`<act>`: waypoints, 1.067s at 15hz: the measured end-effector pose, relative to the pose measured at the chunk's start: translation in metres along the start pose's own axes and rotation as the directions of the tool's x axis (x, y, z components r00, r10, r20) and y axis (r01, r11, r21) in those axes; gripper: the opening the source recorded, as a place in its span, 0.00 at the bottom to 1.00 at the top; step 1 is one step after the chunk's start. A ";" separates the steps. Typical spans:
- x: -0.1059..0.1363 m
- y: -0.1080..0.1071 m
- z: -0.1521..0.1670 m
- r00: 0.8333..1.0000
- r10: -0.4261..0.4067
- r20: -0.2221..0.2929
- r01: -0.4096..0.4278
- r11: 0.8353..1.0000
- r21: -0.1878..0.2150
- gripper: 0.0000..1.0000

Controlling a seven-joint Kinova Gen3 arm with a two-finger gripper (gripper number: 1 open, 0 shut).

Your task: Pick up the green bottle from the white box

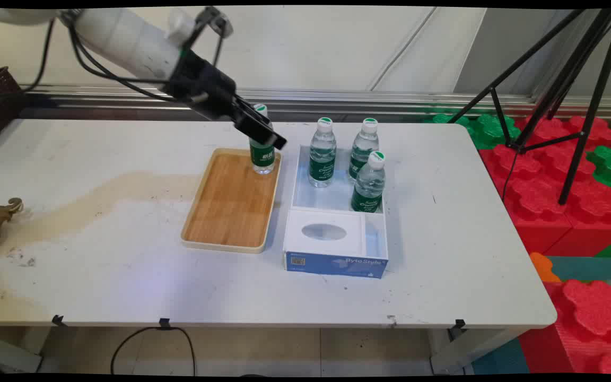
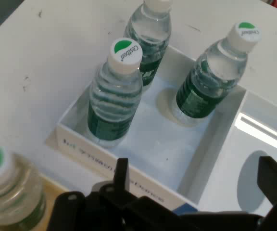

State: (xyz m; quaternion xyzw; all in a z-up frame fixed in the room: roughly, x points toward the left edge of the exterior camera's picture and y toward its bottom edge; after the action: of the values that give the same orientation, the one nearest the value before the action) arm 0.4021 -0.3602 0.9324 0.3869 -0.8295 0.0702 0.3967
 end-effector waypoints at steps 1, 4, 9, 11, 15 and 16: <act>-0.001 0.002 0.005 1.000 -0.002 -0.003 0.002 1.000 0.004 1.00; -0.002 0.006 0.028 1.000 -0.006 -0.013 0.006 1.000 0.027 1.00; -0.005 0.004 0.062 1.000 -0.011 -0.026 0.013 0.998 0.067 1.00; -0.005 0.002 0.075 0.999 -0.012 -0.033 0.015 0.997 0.079 1.00; -0.007 -0.004 0.103 0.998 -0.013 -0.054 0.019 0.995 0.096 1.00; -0.007 -0.006 0.110 0.998 -0.013 -0.061 0.019 0.995 0.101 1.00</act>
State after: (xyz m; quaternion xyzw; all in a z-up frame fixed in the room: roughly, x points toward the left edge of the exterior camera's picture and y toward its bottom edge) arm 0.3428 -0.4070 0.8517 0.4107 -0.8094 0.1209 0.4020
